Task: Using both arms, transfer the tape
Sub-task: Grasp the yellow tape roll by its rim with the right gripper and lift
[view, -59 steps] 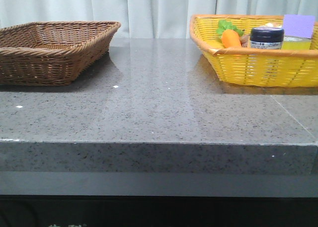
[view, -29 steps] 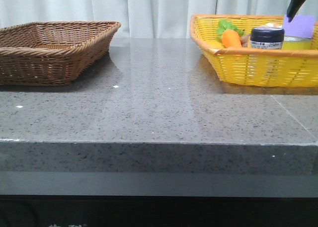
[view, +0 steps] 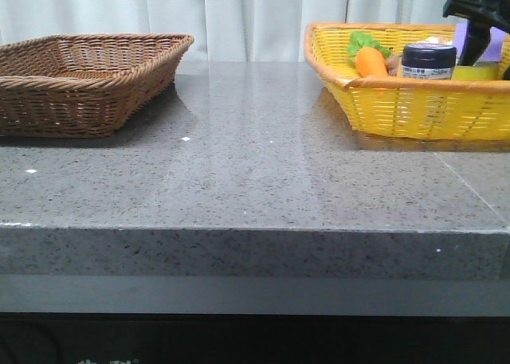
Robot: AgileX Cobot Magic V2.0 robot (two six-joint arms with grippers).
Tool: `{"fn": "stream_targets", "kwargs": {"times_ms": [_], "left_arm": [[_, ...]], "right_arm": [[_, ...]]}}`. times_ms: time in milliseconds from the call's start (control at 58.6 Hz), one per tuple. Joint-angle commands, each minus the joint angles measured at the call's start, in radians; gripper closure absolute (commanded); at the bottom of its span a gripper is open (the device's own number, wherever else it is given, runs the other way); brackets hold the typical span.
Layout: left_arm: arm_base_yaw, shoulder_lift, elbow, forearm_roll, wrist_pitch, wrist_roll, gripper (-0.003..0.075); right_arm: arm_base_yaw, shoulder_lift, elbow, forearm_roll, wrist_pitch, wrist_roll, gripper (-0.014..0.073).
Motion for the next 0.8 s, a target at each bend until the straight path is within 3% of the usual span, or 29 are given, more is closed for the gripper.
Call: {"fn": "stream_targets", "kwargs": {"times_ms": [0,205,784], "left_arm": [[0.001,0.007,-0.038,0.001,-0.091,-0.006,0.0030],[0.001,0.007,-0.038,0.001,-0.089,-0.006,0.0030],[0.001,0.007,-0.038,0.001,-0.089,-0.006,0.0030]], "right_arm": [[-0.006,-0.051,-0.035,-0.003,-0.043,-0.003,0.0360],[-0.006,-0.051,-0.035,-0.003,-0.042,-0.003,0.0454],[-0.006,-0.248,-0.037,0.023,-0.057,-0.003,0.0454]]}}
